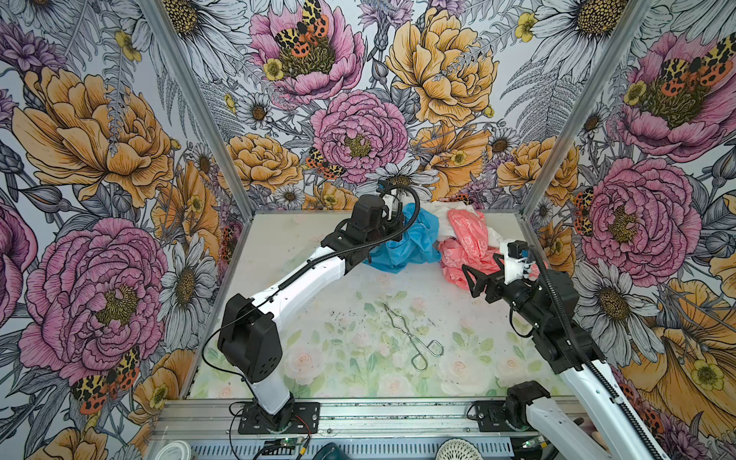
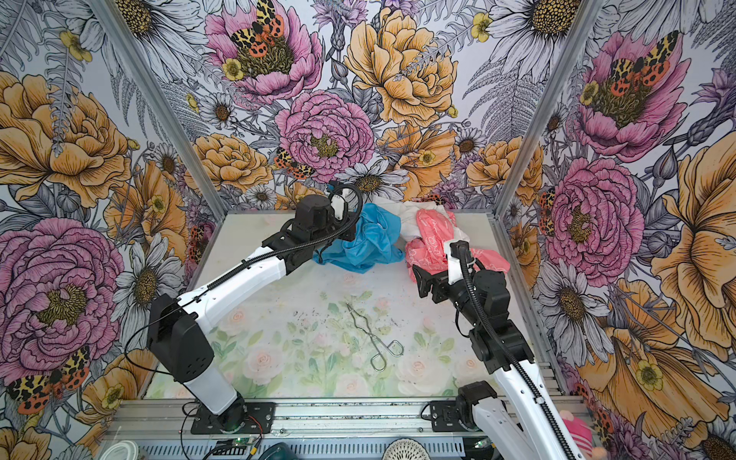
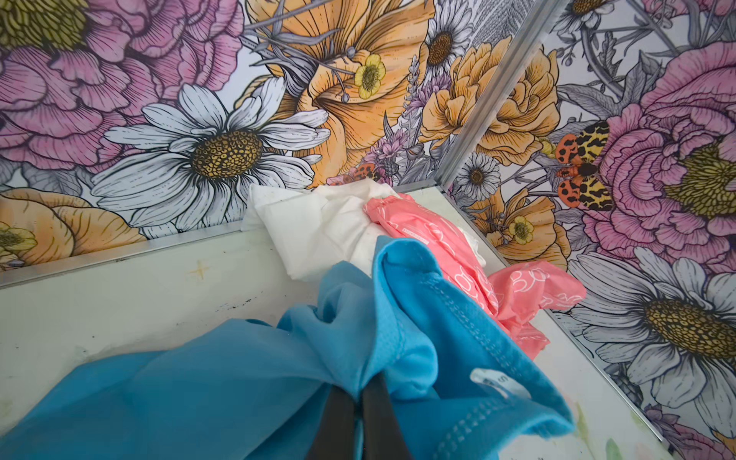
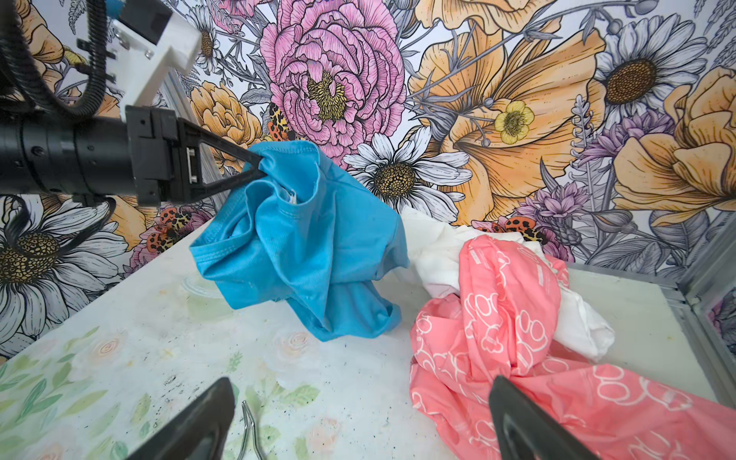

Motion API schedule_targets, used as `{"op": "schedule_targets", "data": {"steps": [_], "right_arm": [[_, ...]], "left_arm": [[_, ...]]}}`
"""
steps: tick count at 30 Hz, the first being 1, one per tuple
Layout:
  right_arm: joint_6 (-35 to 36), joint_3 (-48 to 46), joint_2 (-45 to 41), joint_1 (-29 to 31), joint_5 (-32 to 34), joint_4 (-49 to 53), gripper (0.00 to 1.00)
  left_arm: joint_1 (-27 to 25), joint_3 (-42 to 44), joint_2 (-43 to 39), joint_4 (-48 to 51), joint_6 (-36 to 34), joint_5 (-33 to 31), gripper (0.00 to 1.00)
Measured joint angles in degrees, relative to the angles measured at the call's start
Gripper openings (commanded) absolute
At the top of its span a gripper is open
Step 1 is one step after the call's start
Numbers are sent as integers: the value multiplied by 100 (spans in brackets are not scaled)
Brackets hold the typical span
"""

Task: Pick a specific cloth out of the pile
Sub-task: 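Lift the blue shirt and carry it toward the near corner with the left gripper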

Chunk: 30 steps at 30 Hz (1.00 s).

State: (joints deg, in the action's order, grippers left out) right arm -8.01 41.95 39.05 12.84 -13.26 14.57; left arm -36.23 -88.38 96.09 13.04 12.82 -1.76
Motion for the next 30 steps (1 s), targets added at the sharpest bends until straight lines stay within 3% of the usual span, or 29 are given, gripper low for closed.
{"op": "schedule_targets", "data": {"steps": [18,30], "right_arm": [[0,2,142,0,-7,0,100],[0,55,258,0,-9,0,99]], "left_arm": [[1117,457,-1311,68,-107,-221,0],[2638,678,-2061,354,-374,-675,0]]}}
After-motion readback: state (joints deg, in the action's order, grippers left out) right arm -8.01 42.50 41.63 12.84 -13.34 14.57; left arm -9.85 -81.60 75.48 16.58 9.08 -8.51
